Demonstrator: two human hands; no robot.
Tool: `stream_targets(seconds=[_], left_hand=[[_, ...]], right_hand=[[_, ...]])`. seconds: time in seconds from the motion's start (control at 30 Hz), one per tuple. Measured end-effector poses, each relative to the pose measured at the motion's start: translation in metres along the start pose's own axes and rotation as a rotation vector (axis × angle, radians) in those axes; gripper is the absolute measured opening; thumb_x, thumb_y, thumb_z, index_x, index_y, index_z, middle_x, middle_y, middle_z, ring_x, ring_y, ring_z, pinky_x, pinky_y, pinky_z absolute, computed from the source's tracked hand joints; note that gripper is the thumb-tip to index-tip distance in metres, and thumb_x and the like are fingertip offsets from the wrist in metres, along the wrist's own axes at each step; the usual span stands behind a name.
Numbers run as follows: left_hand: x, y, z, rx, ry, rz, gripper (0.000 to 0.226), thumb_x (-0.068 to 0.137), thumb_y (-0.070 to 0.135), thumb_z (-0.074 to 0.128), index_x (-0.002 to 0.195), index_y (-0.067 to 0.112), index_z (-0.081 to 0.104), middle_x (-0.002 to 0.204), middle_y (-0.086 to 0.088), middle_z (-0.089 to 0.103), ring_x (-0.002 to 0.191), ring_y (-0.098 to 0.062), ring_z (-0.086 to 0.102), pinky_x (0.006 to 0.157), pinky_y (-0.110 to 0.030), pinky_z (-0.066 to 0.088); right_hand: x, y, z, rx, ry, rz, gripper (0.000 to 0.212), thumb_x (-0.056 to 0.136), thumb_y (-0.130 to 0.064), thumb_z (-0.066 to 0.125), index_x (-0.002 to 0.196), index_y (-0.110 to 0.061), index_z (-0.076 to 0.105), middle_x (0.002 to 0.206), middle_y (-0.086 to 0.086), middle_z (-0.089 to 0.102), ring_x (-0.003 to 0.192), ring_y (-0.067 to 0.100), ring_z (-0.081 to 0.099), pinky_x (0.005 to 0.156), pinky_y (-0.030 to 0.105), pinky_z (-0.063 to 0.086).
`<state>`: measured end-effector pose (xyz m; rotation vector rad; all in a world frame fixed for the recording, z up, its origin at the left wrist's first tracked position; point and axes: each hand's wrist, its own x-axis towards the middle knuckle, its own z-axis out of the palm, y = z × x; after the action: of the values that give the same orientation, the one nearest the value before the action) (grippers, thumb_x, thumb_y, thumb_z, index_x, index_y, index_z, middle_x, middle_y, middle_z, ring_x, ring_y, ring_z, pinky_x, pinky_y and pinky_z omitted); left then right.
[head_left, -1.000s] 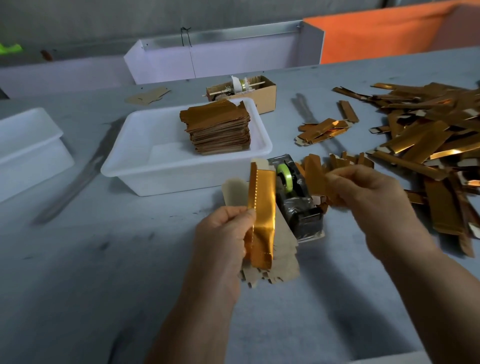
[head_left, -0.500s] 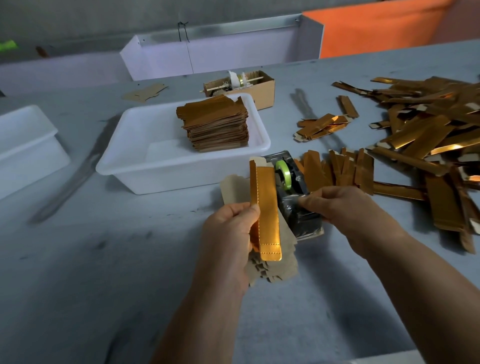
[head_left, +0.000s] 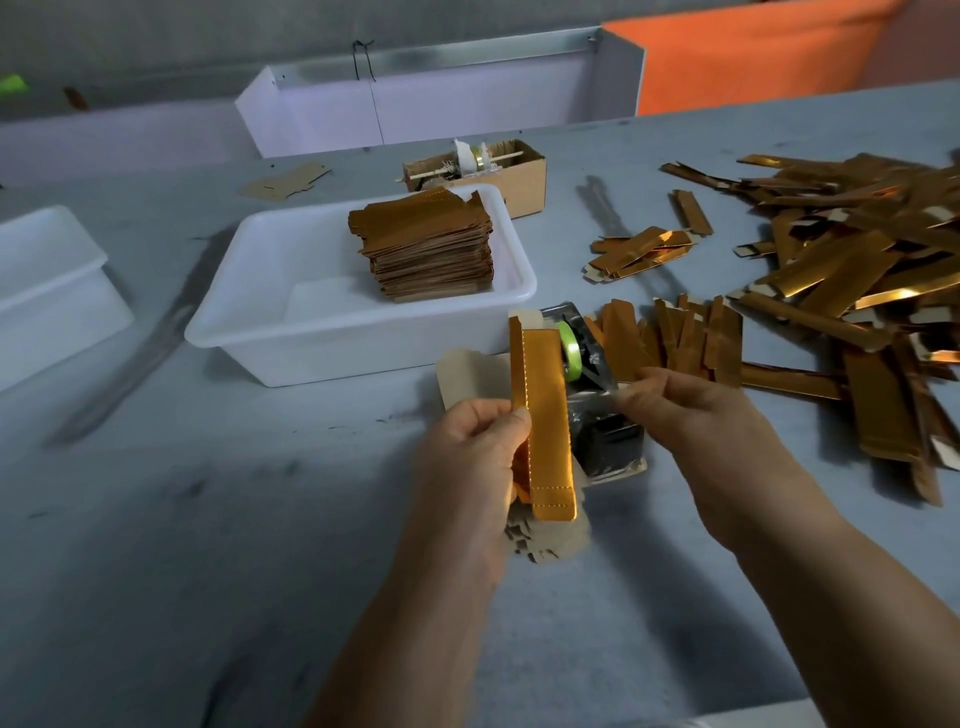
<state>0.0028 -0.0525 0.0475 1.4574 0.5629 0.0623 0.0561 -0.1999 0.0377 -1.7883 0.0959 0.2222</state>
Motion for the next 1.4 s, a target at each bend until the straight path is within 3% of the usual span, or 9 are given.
stream_targets(seconds=[0.13, 0.27, 0.43, 0.6, 0.8, 1.0, 1.2, 1.27, 1.4], left_hand=[[-0.001, -0.001, 0.000, -0.004, -0.057, 0.033, 0.014, 0.096, 0.016, 0.053, 0.098, 0.006, 0.062, 0.068, 0.000, 0.056, 0.038, 0.001, 0.048, 0.038, -0.011, 0.037], [-0.003, -0.005, 0.007, 0.037, -0.111, 0.084, 0.013, 0.095, 0.020, 0.056, 0.098, 0.010, 0.064, 0.073, 0.000, 0.063, 0.053, -0.003, 0.054, 0.047, -0.015, 0.041], [-0.002, -0.011, 0.012, 0.039, -0.149, 0.082, 0.013, 0.093, 0.023, 0.059, 0.100, 0.014, 0.065, 0.083, 0.001, 0.067, 0.078, -0.015, 0.063, 0.066, -0.029, 0.049], [-0.002, -0.015, 0.017, 0.076, -0.167, 0.101, 0.008, 0.092, 0.022, 0.062, 0.095, 0.017, 0.067, 0.075, 0.008, 0.069, 0.066, -0.004, 0.065, 0.058, -0.020, 0.049], [0.000, -0.016, 0.020, 0.127, -0.122, 0.147, 0.005, 0.091, 0.020, 0.064, 0.095, 0.017, 0.067, 0.092, -0.004, 0.074, 0.083, -0.019, 0.070, 0.075, -0.037, 0.058], [0.002, -0.016, 0.020, 0.176, -0.105, 0.132, 0.005, 0.090, 0.026, 0.064, 0.093, 0.023, 0.067, 0.089, 0.006, 0.074, 0.078, -0.007, 0.070, 0.070, -0.028, 0.058], [0.001, -0.011, 0.020, 0.192, -0.109, 0.116, 0.007, 0.090, 0.025, 0.064, 0.095, 0.021, 0.069, 0.089, 0.004, 0.074, 0.082, -0.013, 0.070, 0.077, -0.038, 0.059], [0.001, -0.010, 0.019, 0.186, -0.112, 0.095, 0.007, 0.090, 0.026, 0.064, 0.095, 0.021, 0.068, 0.088, 0.005, 0.074, 0.081, -0.014, 0.070, 0.074, -0.037, 0.060], [0.000, -0.008, 0.015, 0.155, -0.154, 0.040, 0.005, 0.090, 0.023, 0.064, 0.090, 0.021, 0.068, 0.072, 0.010, 0.068, 0.067, -0.008, 0.063, 0.060, -0.028, 0.055]], right_hand=[[-0.006, 0.013, 0.004, -0.169, 0.123, -0.105, 0.019, 0.087, -0.023, 0.062, 0.072, -0.011, 0.064, 0.125, -0.012, 0.047, 0.105, 0.003, 0.040, 0.085, 0.022, 0.032], [-0.012, 0.022, 0.005, -0.156, 0.153, -0.166, 0.015, 0.086, -0.021, 0.063, 0.072, -0.016, 0.062, 0.135, -0.018, 0.040, 0.096, -0.012, 0.038, 0.056, -0.008, 0.030], [-0.018, 0.033, 0.007, -0.173, 0.150, -0.275, 0.014, 0.084, -0.021, 0.065, 0.071, -0.019, 0.061, 0.142, -0.020, 0.035, 0.124, -0.001, 0.036, 0.081, 0.007, 0.030], [-0.018, 0.037, 0.013, -0.181, 0.208, -0.309, 0.014, 0.081, -0.022, 0.066, 0.069, -0.021, 0.060, 0.141, -0.017, 0.038, 0.121, -0.001, 0.040, 0.083, 0.011, 0.035], [-0.022, 0.044, 0.016, -0.084, 0.199, -0.329, 0.012, 0.084, -0.017, 0.064, 0.074, -0.023, 0.062, 0.142, -0.014, 0.039, 0.124, 0.002, 0.044, 0.095, 0.024, 0.042], [-0.024, 0.038, 0.012, -0.215, 0.178, -0.354, 0.014, 0.084, -0.016, 0.064, 0.074, -0.024, 0.060, 0.142, -0.014, 0.038, 0.119, -0.002, 0.042, 0.087, 0.013, 0.037], [-0.020, 0.033, 0.012, -0.611, 0.260, -0.432, 0.004, 0.085, -0.006, 0.064, 0.088, -0.006, 0.065, 0.136, 0.000, 0.047, 0.106, 0.010, 0.052, 0.079, 0.004, 0.035], [-0.021, 0.034, 0.007, -0.546, 0.255, -0.401, 0.004, 0.087, -0.006, 0.061, 0.086, -0.008, 0.065, 0.130, -0.003, 0.050, 0.101, 0.003, 0.048, 0.071, -0.003, 0.035], [-0.030, 0.031, -0.008, -0.231, 0.254, -0.267, 0.010, 0.090, -0.021, 0.055, 0.082, -0.025, 0.057, 0.114, -0.008, 0.058, 0.104, 0.010, 0.055, 0.072, 0.015, 0.041]])
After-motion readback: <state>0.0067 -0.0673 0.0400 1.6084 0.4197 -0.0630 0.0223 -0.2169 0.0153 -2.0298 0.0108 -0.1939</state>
